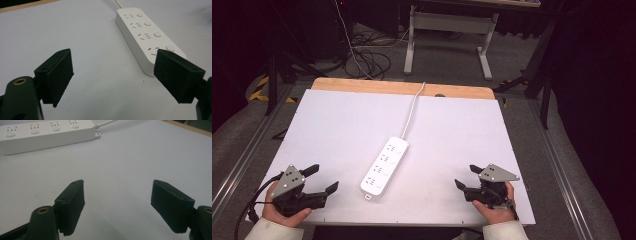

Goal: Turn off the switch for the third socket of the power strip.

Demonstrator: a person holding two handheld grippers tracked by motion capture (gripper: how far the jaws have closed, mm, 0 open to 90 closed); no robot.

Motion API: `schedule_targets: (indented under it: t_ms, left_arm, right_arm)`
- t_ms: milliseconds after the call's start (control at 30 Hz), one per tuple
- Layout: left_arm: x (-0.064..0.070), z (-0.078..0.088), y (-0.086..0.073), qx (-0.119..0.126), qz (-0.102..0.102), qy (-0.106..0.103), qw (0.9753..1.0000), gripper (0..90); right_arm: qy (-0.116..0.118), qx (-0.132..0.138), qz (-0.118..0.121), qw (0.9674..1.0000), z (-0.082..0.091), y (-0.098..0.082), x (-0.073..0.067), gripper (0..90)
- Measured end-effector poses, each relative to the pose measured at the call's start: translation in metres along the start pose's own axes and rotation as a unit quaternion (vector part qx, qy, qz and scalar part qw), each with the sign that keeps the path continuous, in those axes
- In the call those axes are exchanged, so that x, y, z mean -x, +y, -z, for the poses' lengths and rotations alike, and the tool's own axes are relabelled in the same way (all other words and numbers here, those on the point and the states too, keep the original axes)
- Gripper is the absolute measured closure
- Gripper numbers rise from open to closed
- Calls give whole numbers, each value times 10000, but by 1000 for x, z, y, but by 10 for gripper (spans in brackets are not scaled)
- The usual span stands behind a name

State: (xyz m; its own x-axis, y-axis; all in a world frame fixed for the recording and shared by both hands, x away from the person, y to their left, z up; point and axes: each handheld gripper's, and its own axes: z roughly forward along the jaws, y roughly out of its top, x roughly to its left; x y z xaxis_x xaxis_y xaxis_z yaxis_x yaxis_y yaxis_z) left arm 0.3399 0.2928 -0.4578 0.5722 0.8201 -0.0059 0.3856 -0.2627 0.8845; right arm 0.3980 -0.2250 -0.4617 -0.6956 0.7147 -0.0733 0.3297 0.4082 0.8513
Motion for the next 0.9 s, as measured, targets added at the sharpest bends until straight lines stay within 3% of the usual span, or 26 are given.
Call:
schedule_targets:
  t_ms: [133, 367, 533, 633, 900]
  left_arm:
    - [0, 1, 1, -20, -3, 0, 10000, 163]
    - [3, 3, 2, -158, -285, 151, 9994, 173]
    - [3, 4, 3, -156, -176, 91, 9997, 173]
    - [1, 6, 5, -177, 7, -28, 9998, 173]
    - [3, 6, 7, -210, -1, -81, 9997, 176]
  right_arm:
    - [47, 56, -41, 10000, 1, 0, 0, 284]
    - [-27, 44, -51, 10000, 2, 0, 1, 309]
    - [-5, 48, -7, 10000, 1, 0, 0, 311]
    - [-35, 15, -42, 10000, 1, 0, 1, 311]
    - [3, 37, -19, 10000, 1, 0, 0, 314]
